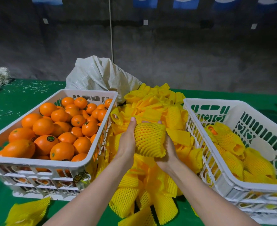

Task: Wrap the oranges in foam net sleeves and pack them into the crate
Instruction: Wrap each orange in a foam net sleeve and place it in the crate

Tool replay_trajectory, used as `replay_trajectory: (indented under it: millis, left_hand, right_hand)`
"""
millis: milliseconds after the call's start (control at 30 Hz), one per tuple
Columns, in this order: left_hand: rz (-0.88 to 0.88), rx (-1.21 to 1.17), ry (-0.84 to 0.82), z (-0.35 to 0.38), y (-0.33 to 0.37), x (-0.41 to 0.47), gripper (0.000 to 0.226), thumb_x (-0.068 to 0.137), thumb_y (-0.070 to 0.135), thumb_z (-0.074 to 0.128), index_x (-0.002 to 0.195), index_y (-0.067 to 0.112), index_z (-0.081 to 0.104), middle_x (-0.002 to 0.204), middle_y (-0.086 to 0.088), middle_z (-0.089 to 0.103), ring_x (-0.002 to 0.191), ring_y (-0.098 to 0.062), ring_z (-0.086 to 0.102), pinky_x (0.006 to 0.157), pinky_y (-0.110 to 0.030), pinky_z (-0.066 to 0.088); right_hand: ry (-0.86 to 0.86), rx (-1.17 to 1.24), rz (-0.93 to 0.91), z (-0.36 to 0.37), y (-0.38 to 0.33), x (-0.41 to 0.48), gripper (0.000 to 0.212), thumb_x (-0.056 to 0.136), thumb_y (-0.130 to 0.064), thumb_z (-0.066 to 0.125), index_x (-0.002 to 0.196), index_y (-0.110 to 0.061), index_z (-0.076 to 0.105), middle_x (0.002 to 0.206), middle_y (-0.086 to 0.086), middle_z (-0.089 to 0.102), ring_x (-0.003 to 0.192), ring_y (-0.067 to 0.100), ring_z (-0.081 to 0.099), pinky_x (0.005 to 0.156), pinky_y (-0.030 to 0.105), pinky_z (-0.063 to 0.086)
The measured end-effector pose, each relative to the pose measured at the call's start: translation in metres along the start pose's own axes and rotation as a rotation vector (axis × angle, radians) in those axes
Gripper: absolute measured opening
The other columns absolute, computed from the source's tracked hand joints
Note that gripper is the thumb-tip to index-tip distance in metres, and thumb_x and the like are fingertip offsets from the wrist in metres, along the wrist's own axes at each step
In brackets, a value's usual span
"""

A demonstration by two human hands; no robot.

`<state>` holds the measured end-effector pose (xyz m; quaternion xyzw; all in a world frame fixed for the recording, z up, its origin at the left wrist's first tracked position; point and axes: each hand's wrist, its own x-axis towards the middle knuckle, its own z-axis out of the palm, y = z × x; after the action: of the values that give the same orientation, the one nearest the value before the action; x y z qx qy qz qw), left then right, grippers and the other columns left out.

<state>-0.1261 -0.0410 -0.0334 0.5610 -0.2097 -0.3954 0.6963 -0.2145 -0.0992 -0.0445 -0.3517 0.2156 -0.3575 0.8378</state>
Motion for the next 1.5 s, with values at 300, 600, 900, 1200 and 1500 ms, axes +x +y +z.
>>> replay_trajectory:
  millis: [300, 600, 900, 1200, 1500]
  left_hand:
    - [0.488, 0.392, 0.203, -0.011, -0.005, 0.001, 0.058, 0.092, 0.033, 0.058, 0.044, 0.018, 0.028, 0.041, 0.006, 0.022, 0.042, -0.010, 0.019, 0.053, -0.034, 0.020]
    - [0.392, 0.136, 0.090, 0.004, -0.016, -0.002, 0.052, 0.078, 0.051, 0.048, 0.059, 0.002, 0.048, 0.060, -0.013, 0.040, 0.061, -0.024, 0.034, 0.059, -0.038, 0.029]
    - [0.136, 0.331, 0.007, 0.017, -0.009, -0.003, 0.036, 0.089, 0.051, 0.050, 0.078, 0.016, 0.055, 0.069, 0.001, 0.057, 0.059, -0.006, 0.058, 0.048, -0.015, 0.042]
    - [-0.360, -0.146, -0.482, 0.055, -0.002, -0.015, 0.042, 0.081, 0.048, 0.053, 0.107, 0.018, 0.066, 0.092, -0.008, 0.075, 0.076, -0.020, 0.073, 0.053, -0.029, 0.056]
    - [-0.191, -0.017, -0.336, 0.083, -0.013, -0.010, 0.041, 0.082, 0.052, 0.057, 0.108, 0.021, 0.066, 0.094, -0.007, 0.074, 0.082, -0.022, 0.071, 0.066, -0.036, 0.052]
  right_hand:
    - [0.128, -0.197, -0.031, -0.002, 0.015, -0.008, 0.052, 0.082, -0.053, 0.046, 0.107, -0.013, 0.067, 0.100, 0.010, 0.072, 0.092, 0.021, 0.069, 0.079, 0.036, 0.054]
    - [0.195, 0.103, 0.081, 0.001, -0.001, -0.015, 0.043, 0.088, -0.040, 0.052, 0.112, -0.007, 0.065, 0.105, 0.017, 0.068, 0.093, 0.030, 0.063, 0.083, 0.039, 0.049]
    - [0.235, -0.113, -0.201, -0.016, -0.019, -0.024, 0.018, 0.086, -0.033, 0.056, 0.082, -0.020, 0.069, 0.085, 0.005, 0.070, 0.078, 0.018, 0.067, 0.072, 0.033, 0.053]
    - [0.029, -0.792, -0.589, -0.047, -0.034, -0.041, 0.041, 0.088, -0.035, 0.046, 0.128, -0.030, 0.045, 0.129, -0.022, 0.049, 0.121, -0.007, 0.044, 0.093, 0.011, 0.038]
    - [0.006, -0.965, -0.605, -0.062, -0.059, -0.064, 0.044, 0.085, -0.031, 0.057, 0.124, -0.043, 0.042, 0.138, -0.018, 0.042, 0.133, -0.003, 0.031, 0.106, 0.022, 0.033]
